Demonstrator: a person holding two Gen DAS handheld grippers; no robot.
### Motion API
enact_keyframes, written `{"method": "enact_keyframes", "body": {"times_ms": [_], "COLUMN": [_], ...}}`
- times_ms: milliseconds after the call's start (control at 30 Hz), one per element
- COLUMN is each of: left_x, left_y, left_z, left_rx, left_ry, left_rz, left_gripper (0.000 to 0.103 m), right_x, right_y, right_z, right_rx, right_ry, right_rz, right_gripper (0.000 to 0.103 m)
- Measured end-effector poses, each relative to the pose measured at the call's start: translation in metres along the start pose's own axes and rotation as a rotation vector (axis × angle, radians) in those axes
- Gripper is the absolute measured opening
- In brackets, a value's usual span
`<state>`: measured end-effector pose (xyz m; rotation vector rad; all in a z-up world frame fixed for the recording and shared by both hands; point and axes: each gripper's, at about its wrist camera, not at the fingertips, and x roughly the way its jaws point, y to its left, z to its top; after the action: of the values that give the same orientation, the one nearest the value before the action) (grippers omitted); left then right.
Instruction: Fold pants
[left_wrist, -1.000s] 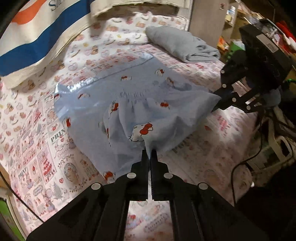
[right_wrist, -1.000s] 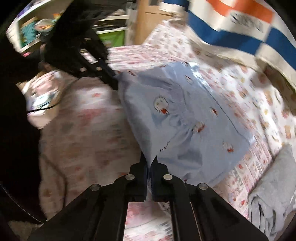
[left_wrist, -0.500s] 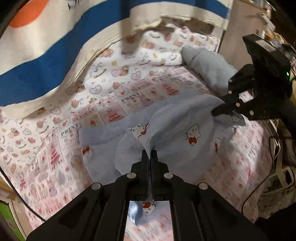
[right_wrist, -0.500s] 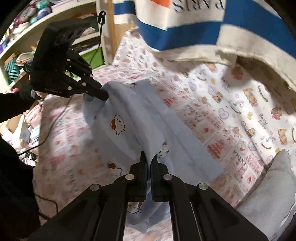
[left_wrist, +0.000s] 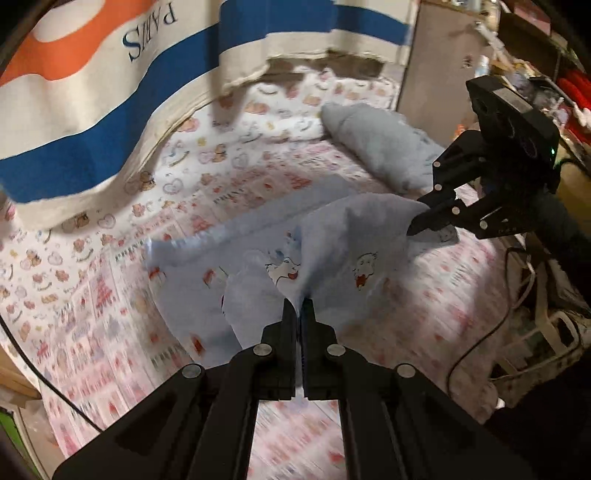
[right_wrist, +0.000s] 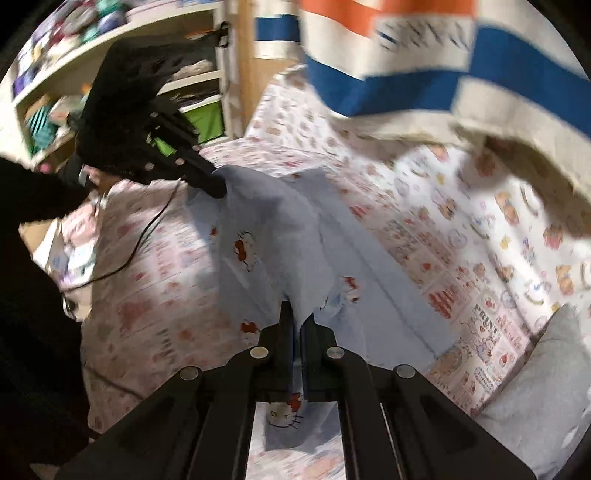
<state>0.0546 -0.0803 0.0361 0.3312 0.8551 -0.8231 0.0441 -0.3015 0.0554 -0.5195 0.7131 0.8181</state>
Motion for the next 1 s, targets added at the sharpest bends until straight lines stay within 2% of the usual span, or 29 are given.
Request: {"method": "enact_keyframes", "body": {"times_ms": [167,400,600,700,833,1000], "left_x": [-0.011,-0.015,-0.021,-0.026,-0.021,0.019], "left_y": [-0.024,-0.040,-0.053,-0.052,-0.038,-0.013], "left_z": [-0.033,-0.064,-0.080,-0.073,-0.049,-0.020], "left_rx": [-0.026,-0.050,-0.031,-0.043,-0.064,-0.058], "left_ry": [0.020,0.062,0.089,0.093,0.098,0.192], "left_rz": [-0.012,-0.006,-0.039,-0.075,-0.106,-0.080], "left_gripper": [0.001,0.001,0.001,0.001,0.001,0.001], "right_x": [-0.014,-0.008,-0.011,-0.015,-0.010,0.013], "right_y": [0.048,0.077,0.095,0.086,0.040,-0.011], "right_z": [-0.009,-0.032,-0.044,-0.041,-0.032,-0.023], "right_rx": [-0.055,-0.003,-0.006,0.016,0.146,0.229], "right_ry": [0.014,0.053,0.067,0.058,0.050,0.108], "right_rz": [0.007,0.071,0.162,0.259,0.350,0.370], "right_gripper": [0.003,0.003,0.003,0.003,0.003,0.003]}}
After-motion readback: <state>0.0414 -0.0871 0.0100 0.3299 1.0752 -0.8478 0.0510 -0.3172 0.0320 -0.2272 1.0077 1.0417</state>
